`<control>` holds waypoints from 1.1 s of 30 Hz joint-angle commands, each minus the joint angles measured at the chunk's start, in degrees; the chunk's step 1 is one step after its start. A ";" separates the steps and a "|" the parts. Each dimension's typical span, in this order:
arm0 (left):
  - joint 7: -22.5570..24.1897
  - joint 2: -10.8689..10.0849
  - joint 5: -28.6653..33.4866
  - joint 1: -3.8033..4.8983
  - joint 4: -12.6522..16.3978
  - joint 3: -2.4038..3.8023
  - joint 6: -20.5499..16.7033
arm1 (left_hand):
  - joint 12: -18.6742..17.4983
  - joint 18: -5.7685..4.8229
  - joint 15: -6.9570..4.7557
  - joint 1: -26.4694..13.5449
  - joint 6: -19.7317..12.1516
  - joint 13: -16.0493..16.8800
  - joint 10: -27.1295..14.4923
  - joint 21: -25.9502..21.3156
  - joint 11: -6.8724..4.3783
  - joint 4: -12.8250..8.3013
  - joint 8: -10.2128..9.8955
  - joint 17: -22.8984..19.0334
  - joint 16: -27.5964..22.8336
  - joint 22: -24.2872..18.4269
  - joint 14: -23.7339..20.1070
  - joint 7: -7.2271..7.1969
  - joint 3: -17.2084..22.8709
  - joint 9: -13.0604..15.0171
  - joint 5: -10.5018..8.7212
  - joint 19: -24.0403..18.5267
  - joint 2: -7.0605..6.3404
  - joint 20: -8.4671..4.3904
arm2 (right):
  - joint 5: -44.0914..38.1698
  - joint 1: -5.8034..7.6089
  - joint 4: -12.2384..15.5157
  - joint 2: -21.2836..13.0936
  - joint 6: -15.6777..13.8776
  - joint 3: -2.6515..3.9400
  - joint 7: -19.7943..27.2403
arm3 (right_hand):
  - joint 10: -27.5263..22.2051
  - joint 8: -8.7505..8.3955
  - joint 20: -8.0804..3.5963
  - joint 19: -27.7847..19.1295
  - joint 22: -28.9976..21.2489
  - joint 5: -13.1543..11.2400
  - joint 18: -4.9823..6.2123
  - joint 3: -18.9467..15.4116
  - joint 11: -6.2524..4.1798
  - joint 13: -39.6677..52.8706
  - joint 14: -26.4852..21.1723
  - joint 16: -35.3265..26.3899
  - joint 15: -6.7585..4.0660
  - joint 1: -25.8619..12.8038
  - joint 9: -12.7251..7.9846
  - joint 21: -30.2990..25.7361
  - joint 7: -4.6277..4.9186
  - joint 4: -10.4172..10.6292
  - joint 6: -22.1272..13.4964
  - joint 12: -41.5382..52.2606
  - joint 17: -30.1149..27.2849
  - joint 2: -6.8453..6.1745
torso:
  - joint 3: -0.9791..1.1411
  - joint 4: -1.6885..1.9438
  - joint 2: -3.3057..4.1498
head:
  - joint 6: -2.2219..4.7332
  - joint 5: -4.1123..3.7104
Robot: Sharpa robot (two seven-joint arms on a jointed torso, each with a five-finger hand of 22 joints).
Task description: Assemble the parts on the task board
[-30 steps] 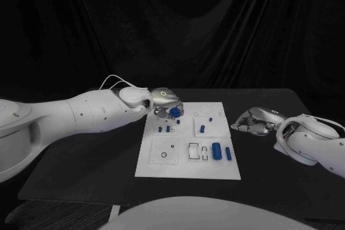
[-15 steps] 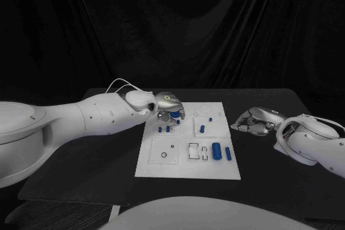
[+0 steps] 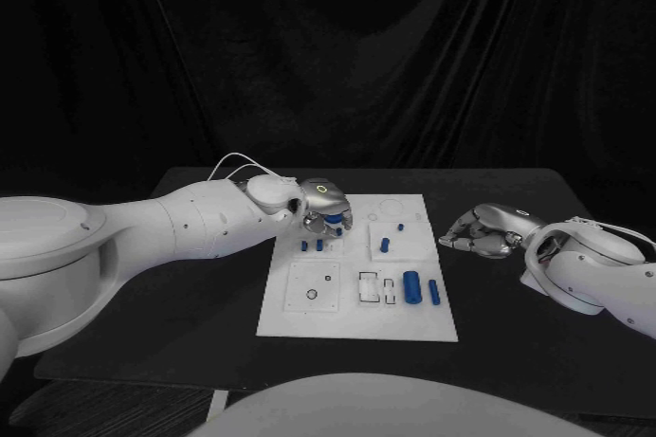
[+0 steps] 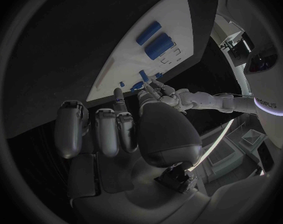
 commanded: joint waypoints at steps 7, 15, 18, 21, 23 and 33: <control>-0.93 1.18 -0.18 -0.52 -1.51 0.06 0.57 | -0.83 -0.19 -0.05 0.41 0.99 -0.51 0.96 -0.55 0.15 -0.20 0.02 -0.61 0.09 9.43 -0.69 0.14 1.00 -0.17 0.78 0.12 0.04 -0.03 | -0.09 -0.17 0.16 -0.11 -0.23 0.04 -0.11 | 6.10 -0.06 -0.01 0.69 10.85 0.34 0.33 0.27 0.05 15.09 4.19 -0.07 0.09 0.53 -0.02 0.04 -0.24 0.05 0.02 0.21 5.85 -0.02 | 0.00 0.02 -0.02 | 0.00 -0.17; -1.05 1.97 -0.18 -0.90 -2.64 0.07 0.53 | -1.17 -0.15 -0.02 0.25 1.66 -0.71 1.27 -0.75 0.21 -0.23 0.33 -1.07 -0.05 9.38 -0.94 0.25 1.25 -0.15 0.77 0.02 0.09 -0.04 | -0.09 -0.19 0.15 -0.02 0.06 0.04 -0.25 | 6.10 -0.05 -0.02 0.67 10.83 0.36 0.36 0.25 0.04 15.09 4.17 -0.12 0.08 0.52 -0.02 -0.06 -0.25 0.07 0.05 0.21 5.76 -0.04 | 0.03 0.00 -0.02 | 0.00 -0.09; -1.07 2.21 -0.18 -1.04 -2.99 0.07 0.51 | -1.31 -0.14 -0.01 0.14 1.94 -0.80 1.43 -0.85 0.24 -0.22 0.45 -1.37 -0.16 9.36 -1.08 0.29 1.35 -0.14 0.75 -0.03 0.12 -0.04 | -0.09 -0.21 0.15 -0.01 0.11 0.04 -0.27 | 6.10 -0.05 -0.02 0.67 10.83 0.36 0.36 0.25 0.04 15.09 4.17 -0.12 0.08 0.52 -0.02 -0.06 -0.25 0.07 0.05 0.21 5.76 -0.04 | 0.02 -0.01 -0.02 | 0.00 -0.05; -1.07 2.55 -0.18 -1.28 -3.53 0.07 0.41 | -1.48 -0.08 0.00 0.01 2.25 -0.90 1.57 -1.18 0.28 -0.18 0.58 -1.89 -0.40 9.27 -1.35 0.32 1.46 -0.14 0.75 -0.20 0.22 -0.05 | -0.09 -0.25 0.15 0.00 0.15 0.04 -0.28 | 6.10 -0.05 -0.02 0.67 10.83 0.36 0.36 0.25 0.04 15.09 4.17 -0.12 0.08 0.52 -0.02 -0.06 -0.25 0.07 0.05 0.21 5.76 -0.04 | 0.02 -0.01 -0.02 | 0.00 -0.11; -1.07 2.74 -0.18 -1.45 -3.84 0.07 0.35 | -1.54 -0.07 0.00 -0.06 2.39 -0.94 1.71 -1.21 0.29 -0.17 0.64 -1.99 -0.44 9.26 -1.40 0.34 1.52 -0.13 0.74 -0.22 0.25 -0.05 | -0.09 -0.28 0.14 0.00 0.18 0.04 -0.29 | 6.10 -0.05 -0.02 0.67 10.83 0.36 0.36 0.25 0.04 15.09 4.17 -0.12 0.08 0.52 -0.02 -0.06 -0.25 0.07 0.05 0.21 5.76 -0.04 | 0.02 0.00 -0.02 | 0.00 -0.13; -1.93 3.57 -0.18 -2.36 -5.34 0.08 -1.33 | -1.79 -0.27 0.07 0.07 4.01 -1.33 5.29 -0.23 0.53 -0.86 1.28 -1.54 0.35 9.56 -0.50 0.74 2.76 -0.14 0.86 0.48 0.93 -0.12 | -0.09 -0.46 0.06 0.06 0.36 0.04 -0.27 | 6.10 -0.05 -0.02 0.67 10.82 0.37 0.36 0.26 0.04 15.09 4.16 -0.14 0.07 0.52 -0.02 -0.09 -0.25 0.09 0.06 0.21 5.71 -0.01 | 0.04 0.01 -0.02 | 0.00 -0.19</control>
